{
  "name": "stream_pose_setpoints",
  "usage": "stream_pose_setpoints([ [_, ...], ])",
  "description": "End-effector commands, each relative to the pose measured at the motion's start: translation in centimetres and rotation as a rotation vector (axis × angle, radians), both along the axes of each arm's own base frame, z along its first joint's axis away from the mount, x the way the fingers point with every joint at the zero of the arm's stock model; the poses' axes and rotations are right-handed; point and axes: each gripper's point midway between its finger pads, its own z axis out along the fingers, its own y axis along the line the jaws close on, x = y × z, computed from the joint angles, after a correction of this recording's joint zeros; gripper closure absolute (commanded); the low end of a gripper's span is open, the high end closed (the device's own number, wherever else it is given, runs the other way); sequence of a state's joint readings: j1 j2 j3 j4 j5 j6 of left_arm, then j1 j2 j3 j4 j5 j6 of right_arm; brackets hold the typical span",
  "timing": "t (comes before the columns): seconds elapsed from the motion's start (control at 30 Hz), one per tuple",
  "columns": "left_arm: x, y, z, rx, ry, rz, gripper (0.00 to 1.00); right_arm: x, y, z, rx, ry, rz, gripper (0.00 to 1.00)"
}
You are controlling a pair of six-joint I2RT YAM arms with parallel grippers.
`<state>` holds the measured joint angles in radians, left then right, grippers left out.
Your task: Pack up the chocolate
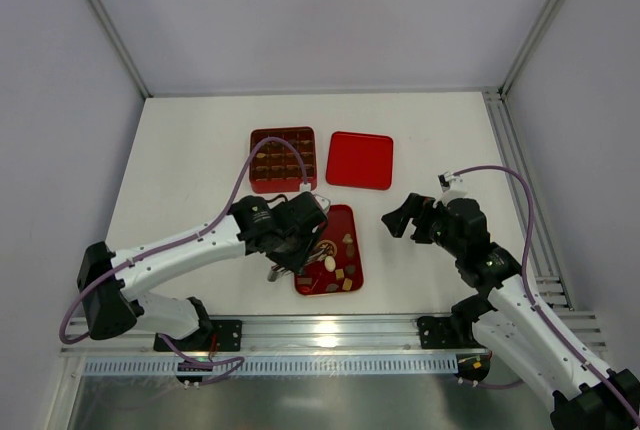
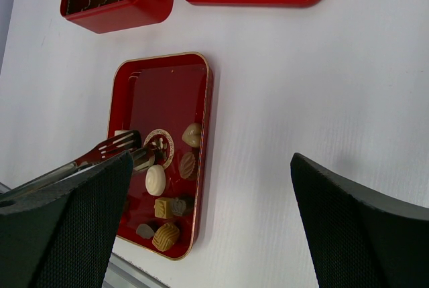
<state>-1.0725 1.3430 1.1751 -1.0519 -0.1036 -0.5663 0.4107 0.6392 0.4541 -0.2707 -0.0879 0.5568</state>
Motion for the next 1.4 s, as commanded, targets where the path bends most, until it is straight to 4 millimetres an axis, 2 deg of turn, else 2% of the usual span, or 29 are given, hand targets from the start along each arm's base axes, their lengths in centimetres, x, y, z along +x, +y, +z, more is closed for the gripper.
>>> stream_pose_setpoints([
  [0.0, -0.1, -0.4, 0.4, -0.026, -0.010, -0.024, 0.59, 0.6, 0.0, 1.3, 0.014, -0.038, -0.016, 0.00],
  [0.97, -0.2, 0.0, 0.6, 0.028, -0.014, -0.056, 0.62, 0.6, 0.1, 0.6, 0.018, -0.028, -0.017, 0.00],
  [1.17, -0.1, -0.1, 0.8, 0.022, -0.019, -0.057, 0.70, 0.5, 0.0, 0.5, 0.018, -0.026, -0.020, 0.00],
  [1.37, 0.5, -0.4, 1.5, 0.016, -0.049, -0.048, 0.72, 0.5, 0.1, 0.6, 0.021, -0.028, -0.018, 0.00],
])
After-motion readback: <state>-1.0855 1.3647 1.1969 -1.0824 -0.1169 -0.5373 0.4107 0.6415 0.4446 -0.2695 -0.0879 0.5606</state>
